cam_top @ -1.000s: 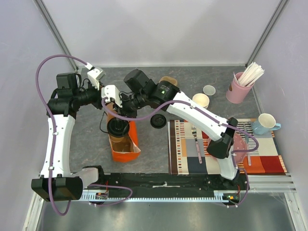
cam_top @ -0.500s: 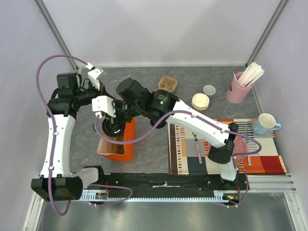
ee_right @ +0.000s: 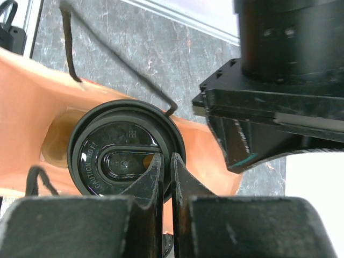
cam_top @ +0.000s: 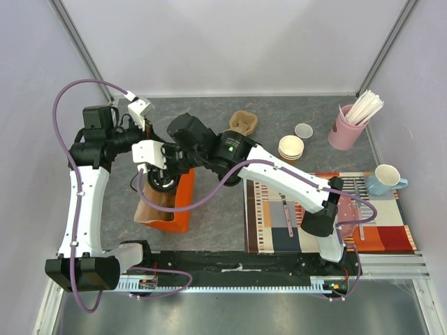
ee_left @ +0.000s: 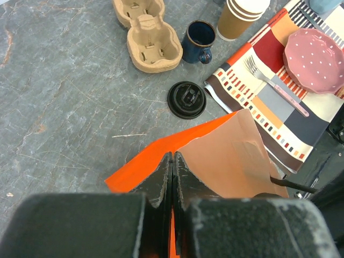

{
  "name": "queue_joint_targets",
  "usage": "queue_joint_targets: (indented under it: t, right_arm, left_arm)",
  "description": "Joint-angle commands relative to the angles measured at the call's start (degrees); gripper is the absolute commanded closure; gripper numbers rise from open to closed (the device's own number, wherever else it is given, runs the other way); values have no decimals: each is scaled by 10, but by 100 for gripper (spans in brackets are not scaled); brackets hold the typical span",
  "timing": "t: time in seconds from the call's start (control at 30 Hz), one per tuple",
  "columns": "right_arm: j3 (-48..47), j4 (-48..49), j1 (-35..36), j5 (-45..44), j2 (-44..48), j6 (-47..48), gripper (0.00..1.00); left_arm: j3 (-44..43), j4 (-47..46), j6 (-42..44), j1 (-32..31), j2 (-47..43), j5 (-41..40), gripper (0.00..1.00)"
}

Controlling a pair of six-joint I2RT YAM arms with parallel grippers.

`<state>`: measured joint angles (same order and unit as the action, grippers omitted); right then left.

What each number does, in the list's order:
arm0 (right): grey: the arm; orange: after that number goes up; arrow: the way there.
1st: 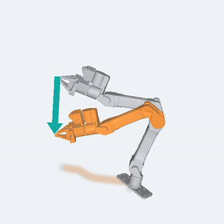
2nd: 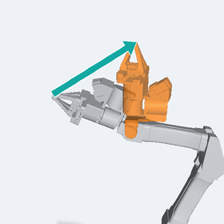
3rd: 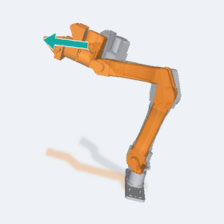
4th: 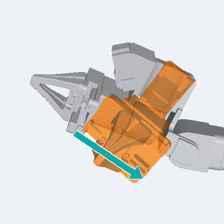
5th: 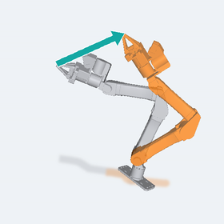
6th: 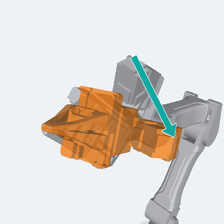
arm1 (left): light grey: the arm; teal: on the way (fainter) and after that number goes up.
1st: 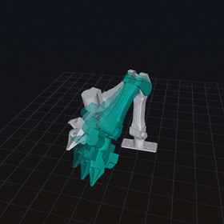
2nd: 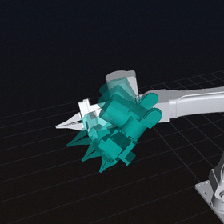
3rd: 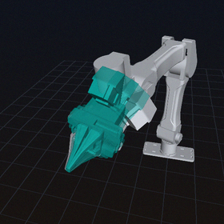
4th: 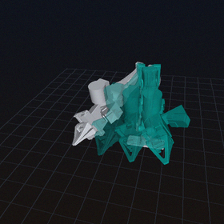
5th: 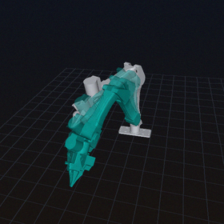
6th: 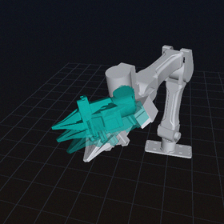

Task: Pack the takeout coffee

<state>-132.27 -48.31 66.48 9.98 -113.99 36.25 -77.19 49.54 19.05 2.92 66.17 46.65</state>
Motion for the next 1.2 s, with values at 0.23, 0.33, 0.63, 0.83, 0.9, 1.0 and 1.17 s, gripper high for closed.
queue_joint_targets:
  t: [0.23, 0.33, 0.63, 0.83, 0.9, 1.0, 1.17]
  right_arm:
    - [10, -40, -4, 71, -11, -11, 100]
    - [28, -56, -5, 104, -1, -36, 100]
    - [119, -1, -5, 149, 11, -98, 100]
    - [100, -5, -5, 158, -31, -108, 100]
    - [104, -3, -6, 166, -43, -113, 100]
    - [119, -3, -6, 160, -52, -116, 100]
    - [131, 0, -6, 156, -67, -123, 100]
  left_arm:
    - [-25, -8, -8, -2, -3, 19, 98]
    - [-37, -8, -23, -5, -6, 28, 98]
    - [-21, 7, -38, -11, -12, 25, 98]
    - [2, -21, -51, -11, -10, 24, 98]
    - [12, -30, -51, -11, -10, 19, 98]
    - [23, -37, -50, -11, -13, 16, 98]
    - [25, -42, -45, -10, -10, 12, 98]
